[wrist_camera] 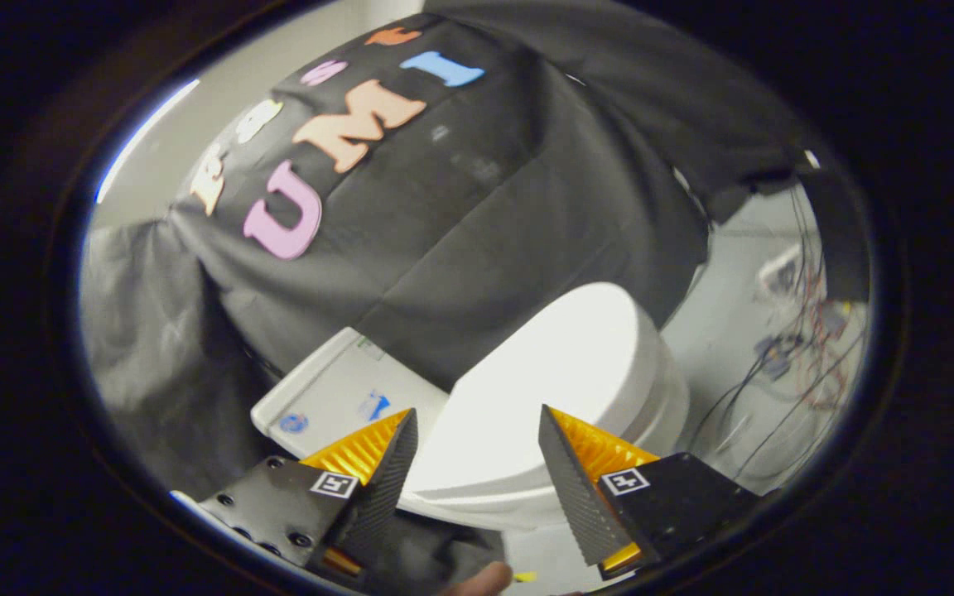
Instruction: Open the toilet lid.
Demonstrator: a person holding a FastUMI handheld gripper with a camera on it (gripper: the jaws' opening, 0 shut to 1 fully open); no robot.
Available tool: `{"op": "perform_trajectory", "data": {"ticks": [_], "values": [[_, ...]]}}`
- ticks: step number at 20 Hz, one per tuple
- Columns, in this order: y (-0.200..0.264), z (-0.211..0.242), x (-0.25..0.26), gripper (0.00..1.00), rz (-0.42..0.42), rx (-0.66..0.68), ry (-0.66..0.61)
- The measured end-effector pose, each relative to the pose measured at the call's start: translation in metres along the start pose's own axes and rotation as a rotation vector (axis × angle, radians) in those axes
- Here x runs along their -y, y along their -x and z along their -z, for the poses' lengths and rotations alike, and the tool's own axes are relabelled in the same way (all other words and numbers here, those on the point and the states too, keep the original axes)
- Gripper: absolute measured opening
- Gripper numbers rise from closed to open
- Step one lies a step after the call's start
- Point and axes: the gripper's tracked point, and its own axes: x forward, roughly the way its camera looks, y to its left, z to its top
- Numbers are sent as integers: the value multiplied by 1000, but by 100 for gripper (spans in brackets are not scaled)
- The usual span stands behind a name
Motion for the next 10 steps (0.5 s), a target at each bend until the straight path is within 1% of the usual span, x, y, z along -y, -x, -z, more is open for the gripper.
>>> {"op": "perform_trajectory", "data": {"ticks": [2,4,7,10], "values": [[-1,7,14,92,30,7,-102],[1,17,36,90,83,-3,-172],[11,31,69,90,204,-23,-241],[16,47,90,90,265,-64,-331]]}}
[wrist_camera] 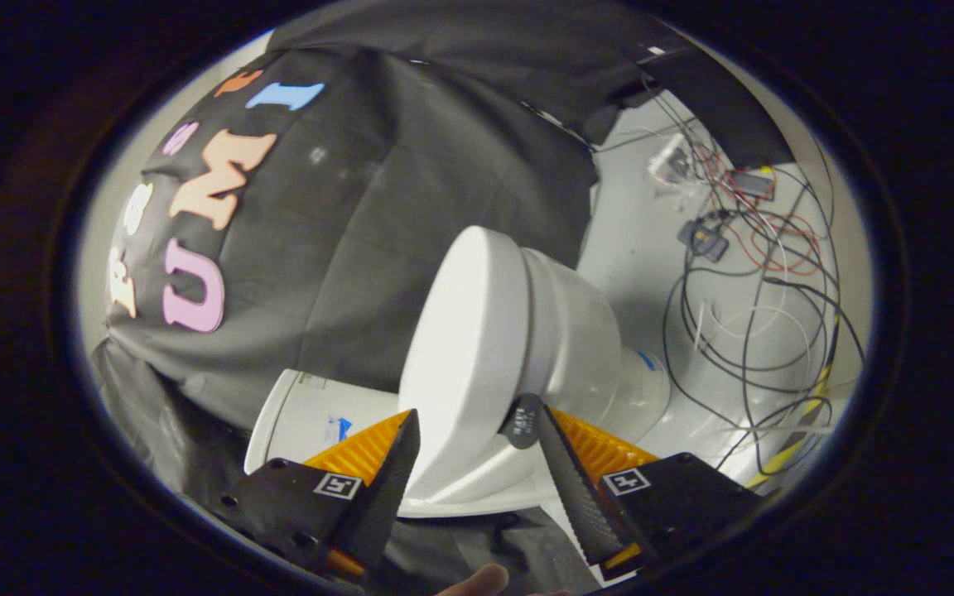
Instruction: Open the toilet lid.
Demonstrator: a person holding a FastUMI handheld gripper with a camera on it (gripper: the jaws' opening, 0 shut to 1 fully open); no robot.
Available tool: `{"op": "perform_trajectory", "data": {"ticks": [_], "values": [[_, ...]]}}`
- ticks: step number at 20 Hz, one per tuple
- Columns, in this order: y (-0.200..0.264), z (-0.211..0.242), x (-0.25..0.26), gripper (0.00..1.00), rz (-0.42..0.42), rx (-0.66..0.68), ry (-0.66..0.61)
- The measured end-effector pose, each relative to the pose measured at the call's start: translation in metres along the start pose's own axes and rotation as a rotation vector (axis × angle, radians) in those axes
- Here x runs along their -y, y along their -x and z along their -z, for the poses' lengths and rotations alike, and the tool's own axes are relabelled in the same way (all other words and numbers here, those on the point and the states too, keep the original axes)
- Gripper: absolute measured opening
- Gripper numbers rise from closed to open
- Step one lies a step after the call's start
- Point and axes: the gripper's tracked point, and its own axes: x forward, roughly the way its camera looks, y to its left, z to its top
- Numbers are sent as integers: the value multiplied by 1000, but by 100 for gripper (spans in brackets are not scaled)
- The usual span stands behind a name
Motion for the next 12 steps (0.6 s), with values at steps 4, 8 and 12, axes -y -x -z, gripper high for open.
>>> {"op": "perform_trajectory", "data": {"ticks": [4,8,12], "values": [[-12,25,16,90,53,-73,-64],[-24,12,20,81,38,-43,-114],[-41,22,29,54,60,-104,-162]]}}
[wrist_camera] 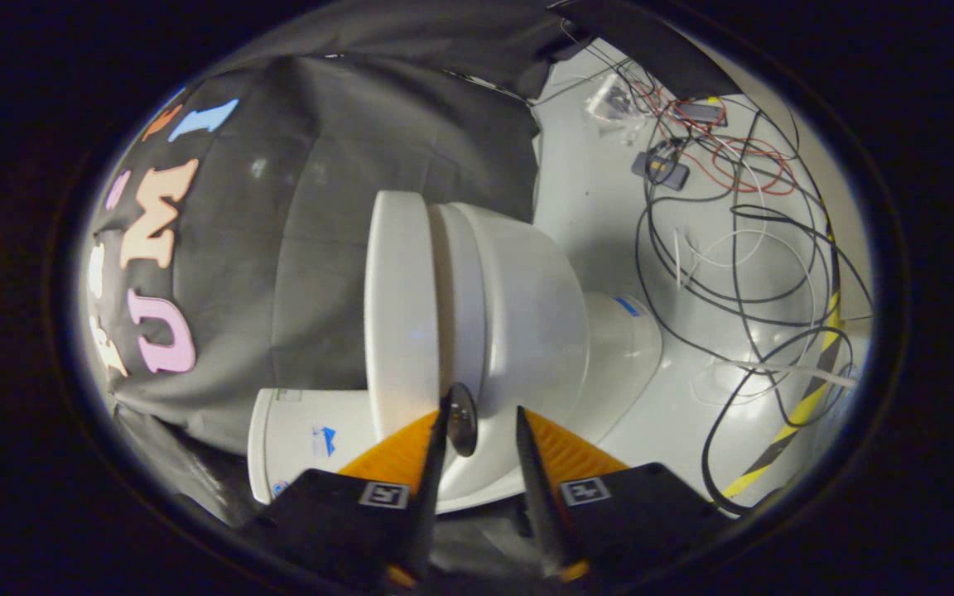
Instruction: Open the toilet lid.
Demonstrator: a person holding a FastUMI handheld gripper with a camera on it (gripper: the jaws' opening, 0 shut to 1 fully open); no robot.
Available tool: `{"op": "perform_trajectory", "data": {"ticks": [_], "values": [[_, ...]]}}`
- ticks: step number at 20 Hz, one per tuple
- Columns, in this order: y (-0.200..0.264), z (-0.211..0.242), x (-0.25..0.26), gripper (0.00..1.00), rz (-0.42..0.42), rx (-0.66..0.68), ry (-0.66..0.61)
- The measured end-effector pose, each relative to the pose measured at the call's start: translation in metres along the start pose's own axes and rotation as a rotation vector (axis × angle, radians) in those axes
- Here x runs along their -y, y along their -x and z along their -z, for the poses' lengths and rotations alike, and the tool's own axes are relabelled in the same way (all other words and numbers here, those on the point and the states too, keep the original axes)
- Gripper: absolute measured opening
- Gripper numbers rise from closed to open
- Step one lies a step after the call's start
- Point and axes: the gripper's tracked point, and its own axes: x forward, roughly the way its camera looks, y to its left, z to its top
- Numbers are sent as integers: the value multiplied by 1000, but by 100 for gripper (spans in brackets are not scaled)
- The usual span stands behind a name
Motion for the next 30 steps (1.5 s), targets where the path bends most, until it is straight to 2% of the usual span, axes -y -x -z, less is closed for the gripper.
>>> {"op": "perform_trajectory", "data": {"ticks": [2,4,6,7,10,13,16,20,24,30], "values": [[-3,1,-11,36,-31,-13,22],[-4,-1,-10,17,-12,-13,41],[-3,-3,-11,18,18,-16,76],[-21,4,-10,13,21,-17,92],[1,-9,-17,1,50,-2,48],[7,-5,-28,1,81,12,74],[21,-9,-58,1,50,24,142],[35,-5,-87,1,58,44,289],[44,-6,-120,0,34,87,308],[50,4,-149,0,34,123,412]]}}
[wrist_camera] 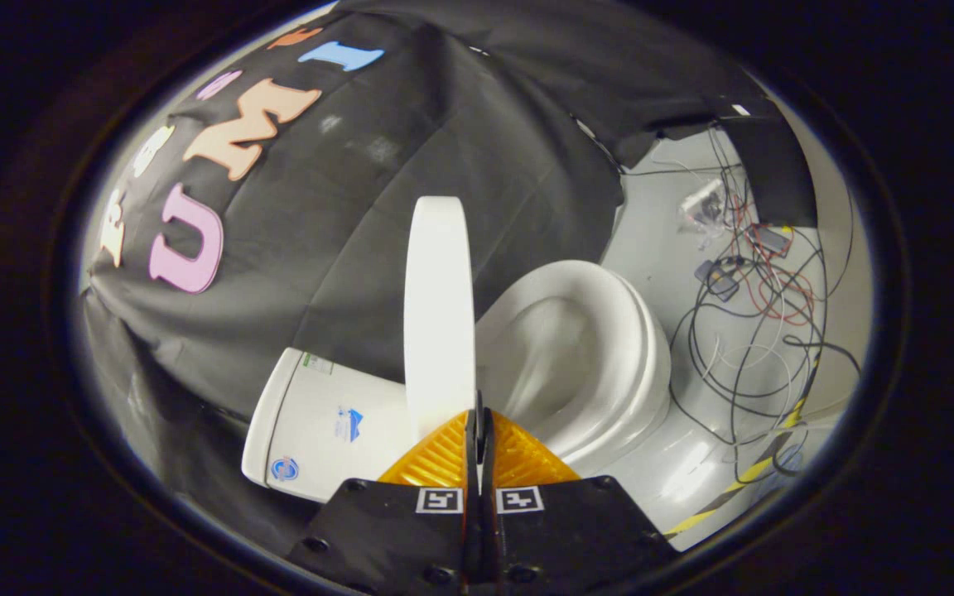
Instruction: Open the toilet lid.
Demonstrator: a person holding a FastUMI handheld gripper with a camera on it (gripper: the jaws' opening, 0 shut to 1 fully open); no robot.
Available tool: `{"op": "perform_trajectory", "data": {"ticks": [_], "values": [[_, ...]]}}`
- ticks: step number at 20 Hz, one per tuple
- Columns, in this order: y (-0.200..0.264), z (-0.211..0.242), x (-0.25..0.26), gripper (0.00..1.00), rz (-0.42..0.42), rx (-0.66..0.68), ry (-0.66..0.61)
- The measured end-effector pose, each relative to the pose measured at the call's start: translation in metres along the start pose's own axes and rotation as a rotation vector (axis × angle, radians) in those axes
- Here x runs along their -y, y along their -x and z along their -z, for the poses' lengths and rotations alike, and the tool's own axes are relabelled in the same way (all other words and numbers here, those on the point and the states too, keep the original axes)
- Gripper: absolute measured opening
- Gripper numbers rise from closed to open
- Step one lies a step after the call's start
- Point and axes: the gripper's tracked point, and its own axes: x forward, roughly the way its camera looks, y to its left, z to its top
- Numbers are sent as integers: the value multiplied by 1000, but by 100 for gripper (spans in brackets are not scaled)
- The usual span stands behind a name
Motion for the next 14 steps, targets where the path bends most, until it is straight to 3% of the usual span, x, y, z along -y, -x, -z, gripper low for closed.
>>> {"op": "perform_trajectory", "data": {"ticks": [14], "values": [[17,-1,-66,1,43,26,164]]}}
